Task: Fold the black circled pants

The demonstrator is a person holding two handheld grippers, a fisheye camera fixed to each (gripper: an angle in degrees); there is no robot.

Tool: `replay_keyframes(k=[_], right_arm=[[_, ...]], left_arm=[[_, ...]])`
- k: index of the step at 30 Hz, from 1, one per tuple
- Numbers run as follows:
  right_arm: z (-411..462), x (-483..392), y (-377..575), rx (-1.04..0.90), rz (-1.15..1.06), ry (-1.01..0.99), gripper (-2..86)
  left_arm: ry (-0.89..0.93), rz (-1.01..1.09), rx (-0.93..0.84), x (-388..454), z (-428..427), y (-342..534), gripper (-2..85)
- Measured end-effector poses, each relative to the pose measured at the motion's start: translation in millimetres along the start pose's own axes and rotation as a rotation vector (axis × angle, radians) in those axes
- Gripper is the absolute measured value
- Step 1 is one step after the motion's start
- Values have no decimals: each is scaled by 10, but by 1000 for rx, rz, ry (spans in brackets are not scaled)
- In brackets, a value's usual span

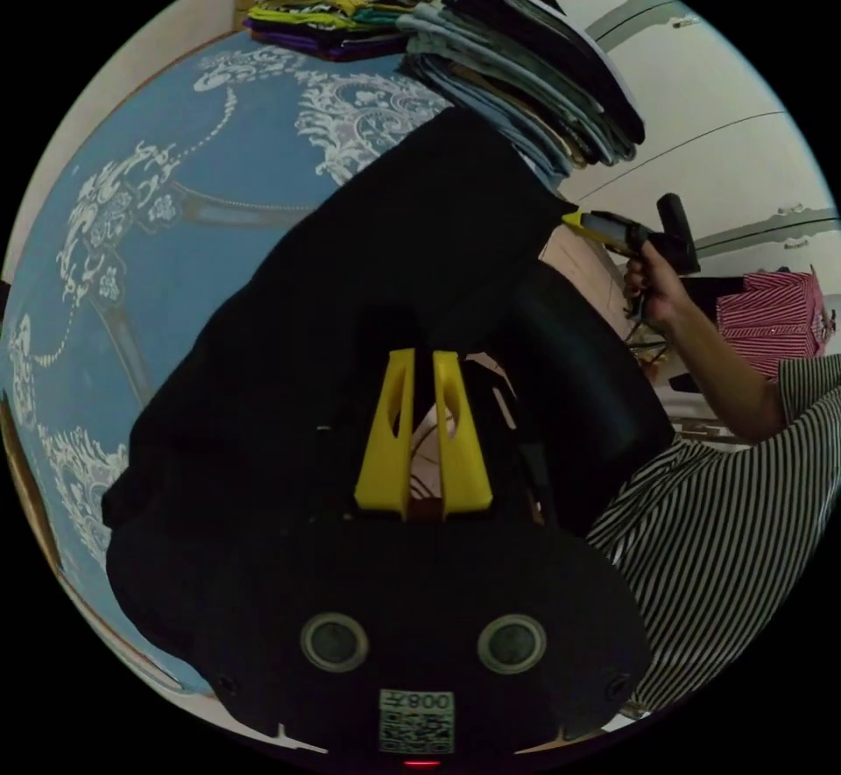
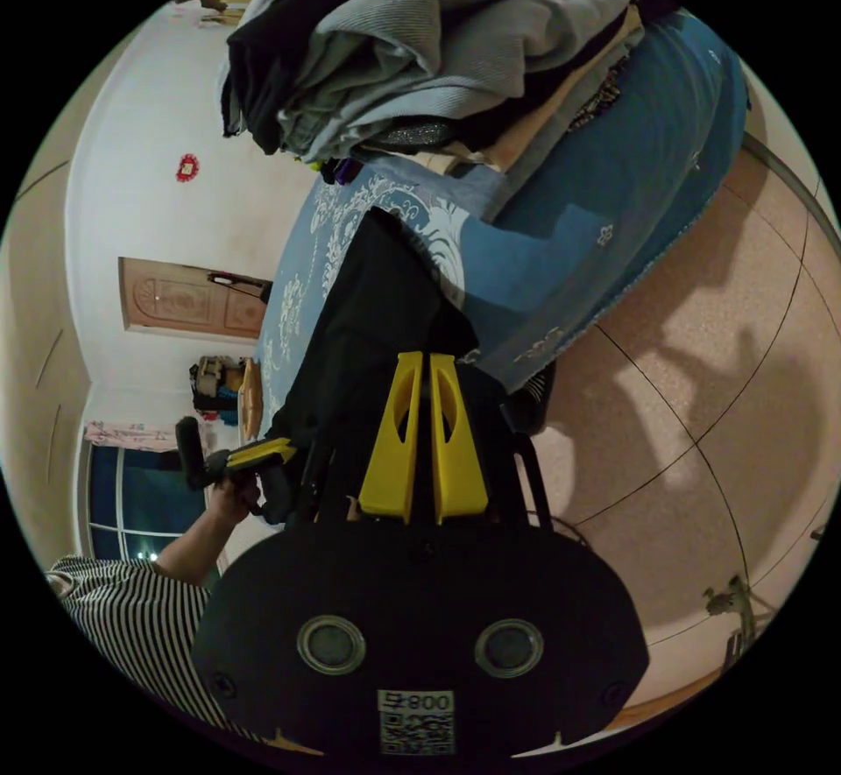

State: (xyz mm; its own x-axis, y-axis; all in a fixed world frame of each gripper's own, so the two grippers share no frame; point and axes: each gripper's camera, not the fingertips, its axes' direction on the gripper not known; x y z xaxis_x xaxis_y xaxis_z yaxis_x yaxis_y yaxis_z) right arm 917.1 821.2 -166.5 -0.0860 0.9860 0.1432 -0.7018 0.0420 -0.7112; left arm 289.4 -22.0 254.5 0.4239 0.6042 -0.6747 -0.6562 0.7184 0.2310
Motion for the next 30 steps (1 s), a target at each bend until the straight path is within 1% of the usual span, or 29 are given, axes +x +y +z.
replay_keyframes(k=[6,8,11,18,22,25,28,30], right_arm=[[-55,331,-52,-30,-46,42,9],[-79,484,-51,-39,-57,45,9],[-95,686,-48,-38,-40,10,9],[-69,968,-65,-46,-41,-10,10],[-32,1087,-74,-52,-49,-23,11],[19,1145,-75,-54,-55,-29,11],[76,1183,-76,-47,-54,-48,11],[98,1181,-73,-36,-57,-68,10]], left_arm=[[137,65,128,34,-75,-872,56],[156,89,128,66,-52,-1137,64],[99,113,94,112,65,-1575,72],[37,24,19,34,387,-2430,76],[-1,31,-38,40,496,-2668,65],[-14,55,-80,64,532,-2754,36],[-18,65,-54,69,425,-2753,16],[-4,69,10,56,240,-2698,10]])
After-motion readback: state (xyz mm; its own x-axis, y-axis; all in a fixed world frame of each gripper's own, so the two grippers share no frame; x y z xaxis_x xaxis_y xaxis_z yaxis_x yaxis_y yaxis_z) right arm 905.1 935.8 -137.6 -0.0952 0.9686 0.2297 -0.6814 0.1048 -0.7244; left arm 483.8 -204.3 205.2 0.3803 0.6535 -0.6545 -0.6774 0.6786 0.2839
